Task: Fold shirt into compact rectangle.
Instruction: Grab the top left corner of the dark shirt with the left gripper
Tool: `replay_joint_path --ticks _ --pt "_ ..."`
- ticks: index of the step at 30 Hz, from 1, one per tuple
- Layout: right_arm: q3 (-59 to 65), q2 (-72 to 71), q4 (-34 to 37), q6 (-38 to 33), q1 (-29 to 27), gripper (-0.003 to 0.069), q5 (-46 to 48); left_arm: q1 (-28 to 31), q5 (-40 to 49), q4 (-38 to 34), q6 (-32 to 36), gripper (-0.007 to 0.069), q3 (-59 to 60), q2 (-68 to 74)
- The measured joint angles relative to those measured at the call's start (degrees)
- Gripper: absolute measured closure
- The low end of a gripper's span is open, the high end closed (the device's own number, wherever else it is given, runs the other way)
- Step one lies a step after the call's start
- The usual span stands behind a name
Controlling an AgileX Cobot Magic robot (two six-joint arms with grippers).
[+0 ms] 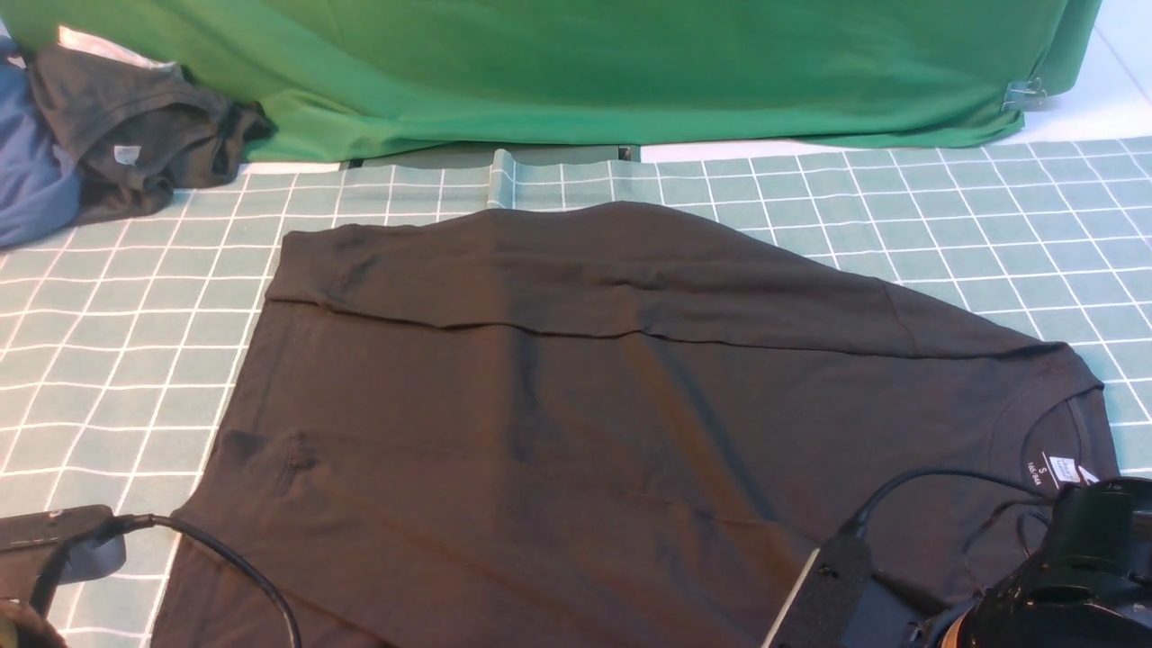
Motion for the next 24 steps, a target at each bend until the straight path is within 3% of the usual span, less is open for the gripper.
replay_joint_path --ticks 6,9,11,13,14,15,16,17,20,24 --pt "-2.6 -4.8 0.4 3.2 0.0 0.0181 9.9 0.0 0.2 3.1 0.5 0.0217 -4.4 0.0" --pt "-3.7 -8.2 0.4 3.6 0.0 0.0183 10.9 0.0 0.2 5.5 -4.1 0.0198 -7.9 0.2" --pt "-4.8 -11.7 0.4 3.6 0.0 0.0197 10.8 0.1 -0.6 7.5 -6.7 0.0226 -11.6 1.3" --pt "-6.2 -15.2 0.3 4.0 0.0 0.0262 9.4 1.1 -2.2 8.7 -7.1 0.0321 -17.3 4.6" --pt "-7.0 -16.4 0.2 4.7 -0.1 0.0326 8.8 2.4 -3.4 8.8 -6.5 0.0408 -21.0 7.8" --pt "-7.2 -16.7 0.2 4.7 -0.2 0.0337 8.8 2.6 -3.4 8.8 -6.2 0.0422 -21.5 8.3" --pt "-8.0 -17.3 0.2 4.9 -0.4 0.0408 8.6 4.1 -5.0 8.3 -4.2 0.0514 -24.7 11.5" --pt "-8.5 -17.6 0.2 4.9 -0.6 0.0474 8.6 5.6 -6.2 7.1 -2.0 0.0557 -27.3 14.4" --pt "-9.4 -17.6 0.1 4.9 -0.8 0.0609 8.0 10.1 -9.8 1.5 2.4 0.0608 -35.2 23.9" --pt "-9.4 -17.6 0.1 4.9 -0.8 0.0637 6.7 11.8 -13.8 -0.6 4.9 0.0609 -42.9 34.6"
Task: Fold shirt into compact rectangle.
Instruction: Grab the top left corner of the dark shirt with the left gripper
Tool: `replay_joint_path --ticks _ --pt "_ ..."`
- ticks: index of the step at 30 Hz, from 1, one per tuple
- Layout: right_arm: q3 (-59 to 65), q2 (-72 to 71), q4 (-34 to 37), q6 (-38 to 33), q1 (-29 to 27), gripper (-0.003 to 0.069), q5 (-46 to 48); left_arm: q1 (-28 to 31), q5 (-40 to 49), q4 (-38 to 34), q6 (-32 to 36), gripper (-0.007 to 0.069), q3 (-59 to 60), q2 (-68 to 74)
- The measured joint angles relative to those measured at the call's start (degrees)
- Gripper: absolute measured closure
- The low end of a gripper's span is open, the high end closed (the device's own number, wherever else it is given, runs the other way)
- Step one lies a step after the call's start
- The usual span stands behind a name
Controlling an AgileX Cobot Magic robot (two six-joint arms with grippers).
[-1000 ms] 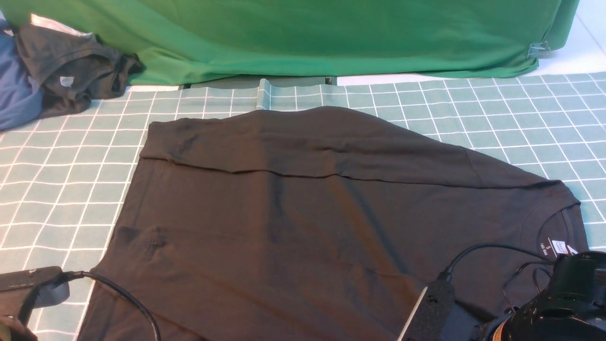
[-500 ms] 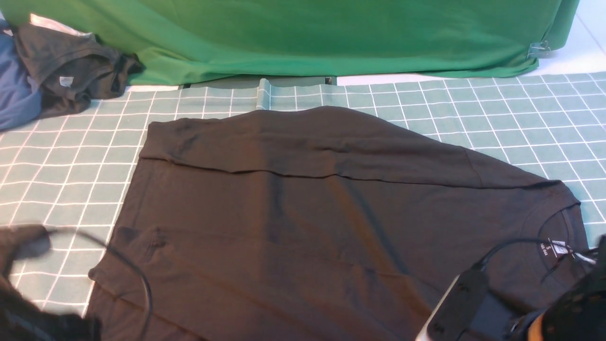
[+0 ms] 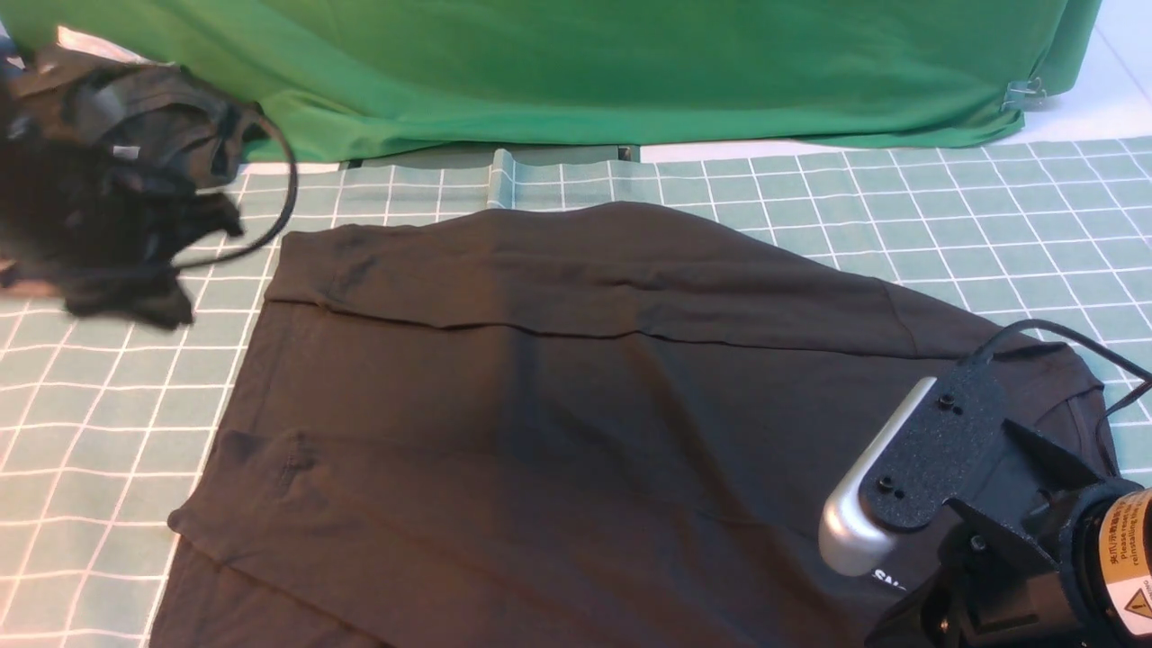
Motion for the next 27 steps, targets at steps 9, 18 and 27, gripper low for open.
replay_joint_path --ticks 9,18,27 --pt "-0.1 0.0 0.0 0.0 0.0 0.0638 -0.9 0.2 -2.6 -1.7 1.2 0.0382 -15.1 21.9" --pt "-0.1 0.0 0.0 0.2 -0.1 0.0636 -0.9 0.2 -5.4 -4.8 -5.0 0.0081 -20.6 31.2" --pt "-0.1 0.0 0.0 0.2 -0.1 0.0629 -0.9 0.2 -10.9 -5.6 -7.9 0.0141 -20.8 32.9"
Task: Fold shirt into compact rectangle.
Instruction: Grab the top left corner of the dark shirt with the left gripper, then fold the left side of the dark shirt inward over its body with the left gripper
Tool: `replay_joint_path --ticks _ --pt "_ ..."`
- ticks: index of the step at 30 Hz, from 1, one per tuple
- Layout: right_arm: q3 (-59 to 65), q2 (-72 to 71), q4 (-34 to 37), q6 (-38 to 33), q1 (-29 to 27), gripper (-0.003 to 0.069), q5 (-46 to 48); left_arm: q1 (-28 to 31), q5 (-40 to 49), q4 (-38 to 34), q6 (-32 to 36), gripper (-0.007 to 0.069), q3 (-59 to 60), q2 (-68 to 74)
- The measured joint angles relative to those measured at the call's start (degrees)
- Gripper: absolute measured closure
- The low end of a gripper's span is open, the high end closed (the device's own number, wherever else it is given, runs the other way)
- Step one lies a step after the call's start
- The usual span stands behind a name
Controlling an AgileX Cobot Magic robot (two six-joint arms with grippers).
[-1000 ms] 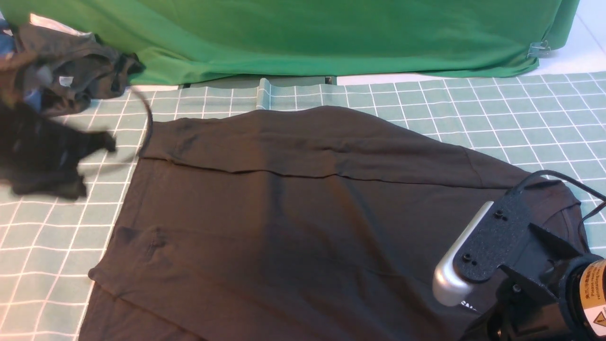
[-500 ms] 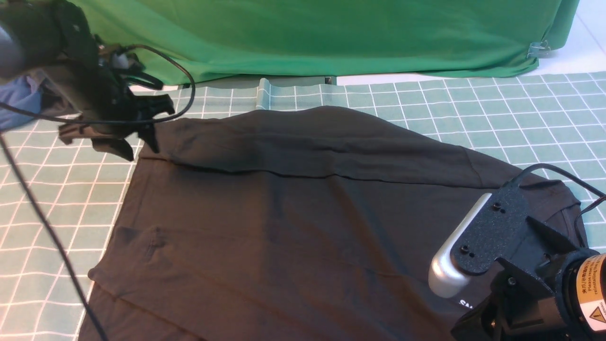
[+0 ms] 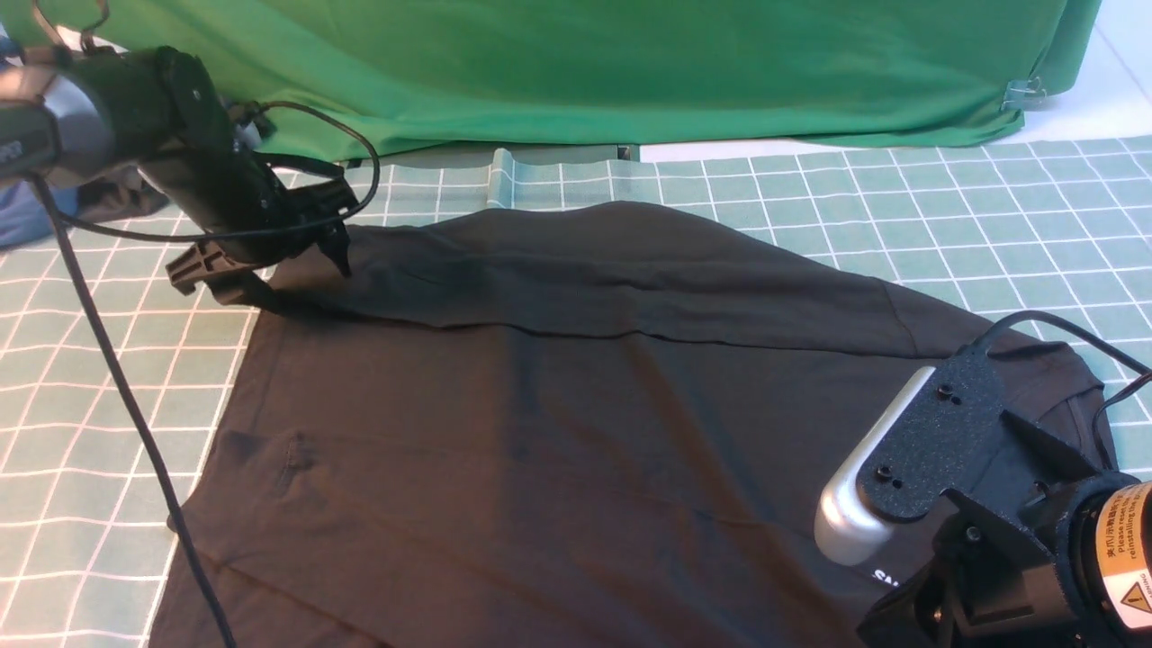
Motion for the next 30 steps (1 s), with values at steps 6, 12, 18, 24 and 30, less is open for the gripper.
replay_joint_path --ticks 6,12,18,24,30 --pt "0.0 0.0 0.0 0.1 0.0 0.0614 0.1 0.1 1.7 0.5 -0.1 0.0363 -1.2 1.3" --pt "0.0 0.0 0.0 0.1 0.0 0.0609 0.5 0.1 8.6 0.7 3.9 0.0587 -6.7 2.3" --pt "-0.2 0.0 -2.3 0.8 -0.1 0.0599 0.9 0.0 21.2 2.0 6.6 0.0609 -16.2 2.0" --pt "-3.5 0.1 -12.4 5.4 -5.3 0.0599 2.5 -0.8 24.2 3.0 8.6 0.0609 -15.5 -1.7" --pt "-8.8 0.1 -16.1 1.8 -23.0 0.0642 3.2 -2.6 24.3 3.4 8.8 0.0609 -6.1 -13.7"
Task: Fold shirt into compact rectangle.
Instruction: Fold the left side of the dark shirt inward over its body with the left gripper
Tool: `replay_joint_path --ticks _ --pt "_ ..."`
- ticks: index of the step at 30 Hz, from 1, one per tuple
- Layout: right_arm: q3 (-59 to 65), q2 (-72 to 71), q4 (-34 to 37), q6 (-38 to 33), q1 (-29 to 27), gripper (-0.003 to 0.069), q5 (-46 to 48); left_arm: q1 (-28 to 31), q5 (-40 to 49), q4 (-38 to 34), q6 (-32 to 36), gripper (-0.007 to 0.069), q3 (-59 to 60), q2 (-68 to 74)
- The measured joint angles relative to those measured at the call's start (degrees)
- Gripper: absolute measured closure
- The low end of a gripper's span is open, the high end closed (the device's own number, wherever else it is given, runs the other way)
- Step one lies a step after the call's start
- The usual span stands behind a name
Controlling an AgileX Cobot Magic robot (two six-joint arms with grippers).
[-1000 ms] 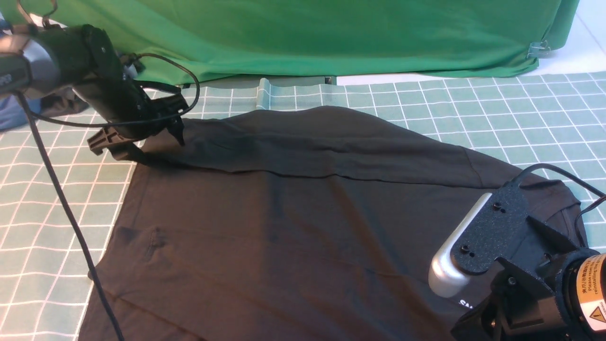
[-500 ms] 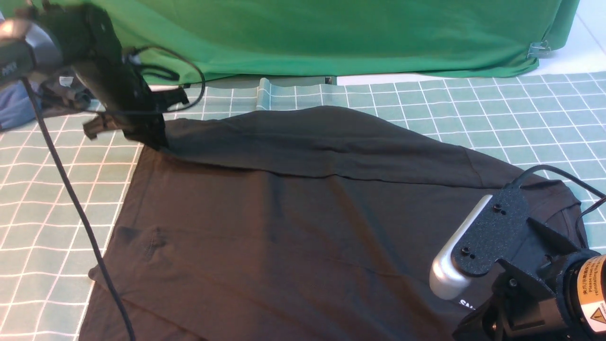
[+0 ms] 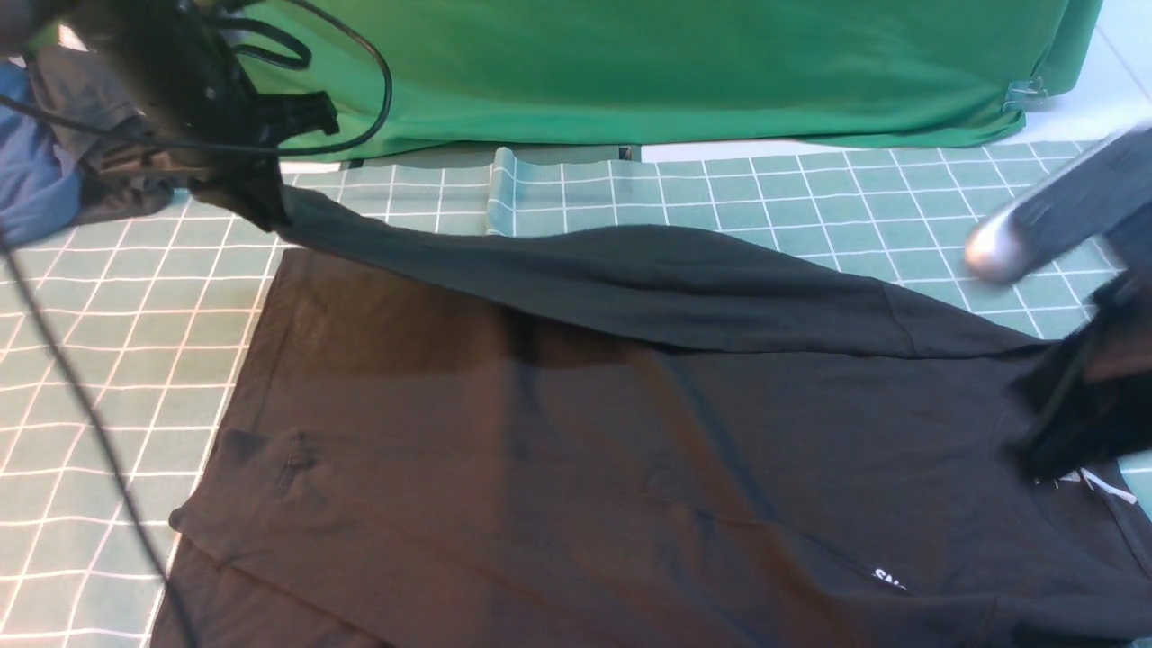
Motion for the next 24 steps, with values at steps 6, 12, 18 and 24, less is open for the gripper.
replay_joint_path --ticks 6,12,18,24 --pt "-0.1 0.0 6.3 -7.9 -10.9 0.0645 0.8 -2.0 -0.1 1.7 -2.5 0.0609 16.8 -11.8" --pt "-0.1 0.0 12.6 -12.5 -11.8 0.0646 -0.3 -2.4 -3.3 2.3 -6.7 0.0609 33.2 -22.2" --pt "-0.1 0.0 20.3 -17.7 -12.0 0.0645 -2.6 -2.4 -7.2 1.6 -9.5 0.0609 46.6 -29.0" --pt "-0.1 0.0 22.4 -19.0 -12.0 0.0641 -3.3 -2.4 -8.7 -1.8 -9.1 0.0608 52.7 -30.1"
